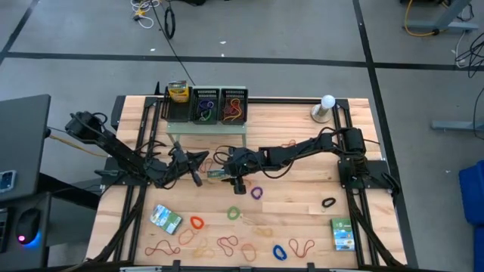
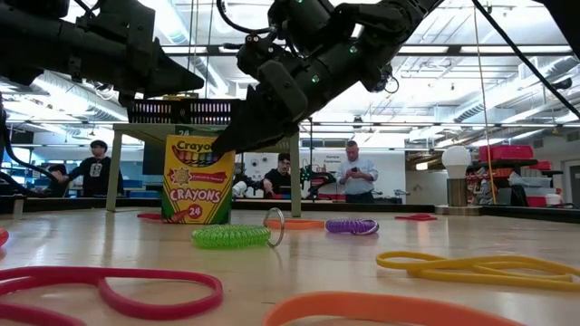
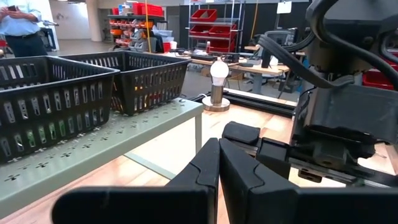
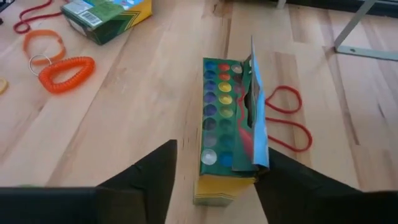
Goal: Pick & Place Office Desk Supplies
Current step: Put the crayon box into the left black bin on the shelf
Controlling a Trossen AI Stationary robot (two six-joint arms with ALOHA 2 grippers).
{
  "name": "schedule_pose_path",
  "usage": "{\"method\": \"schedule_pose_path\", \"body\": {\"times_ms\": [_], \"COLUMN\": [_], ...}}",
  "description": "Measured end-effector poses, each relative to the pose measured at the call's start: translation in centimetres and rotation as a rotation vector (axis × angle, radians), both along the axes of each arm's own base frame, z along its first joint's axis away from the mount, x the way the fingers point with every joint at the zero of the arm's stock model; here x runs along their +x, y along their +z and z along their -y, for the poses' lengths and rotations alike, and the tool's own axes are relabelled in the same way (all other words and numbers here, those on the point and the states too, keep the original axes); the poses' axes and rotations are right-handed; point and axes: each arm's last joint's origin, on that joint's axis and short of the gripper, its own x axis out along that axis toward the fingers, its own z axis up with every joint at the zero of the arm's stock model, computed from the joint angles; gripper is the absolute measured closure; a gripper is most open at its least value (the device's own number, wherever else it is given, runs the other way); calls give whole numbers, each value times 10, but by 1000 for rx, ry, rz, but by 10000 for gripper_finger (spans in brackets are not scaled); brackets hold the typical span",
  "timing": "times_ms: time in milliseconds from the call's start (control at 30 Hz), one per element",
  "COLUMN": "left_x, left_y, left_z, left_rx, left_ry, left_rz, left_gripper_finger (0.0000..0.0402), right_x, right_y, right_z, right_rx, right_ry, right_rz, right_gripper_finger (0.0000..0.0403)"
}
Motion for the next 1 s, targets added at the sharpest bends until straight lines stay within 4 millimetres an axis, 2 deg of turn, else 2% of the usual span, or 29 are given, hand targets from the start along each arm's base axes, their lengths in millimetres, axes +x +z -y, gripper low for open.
{"method": "schedule_pose_path", "body": {"times_ms": [133, 433, 633, 767, 867, 1000], "left_x": [0, 0, 0, 1, 1, 1], "left_y": [0, 0, -1, -1, -1, -1], "left_z": [0, 0, 1, 1, 1, 0], "left_rx": [0, 7, 18, 24, 11, -18], "left_ry": [0, 0, -30, -30, -35, -48], "left_rz": [0, -5, -17, -21, -11, 9], "left_gripper_finger": [390, 390, 390, 390, 390, 390], "right_x": [-1, -9, -30, -58, -84, -118], "right_y": [4, 34, 63, 72, 59, 41], "right_z": [0, 2, -2, -6, -11, -17], "right_rx": [2, -27, -62, -87, -138, -125], "right_ry": [-4, -43, -49, -88, -139, -228], "right_rz": [5, 50, -7, -119, -177, -122], "right_gripper_finger": [171, 134, 130, 148, 184, 251]}}
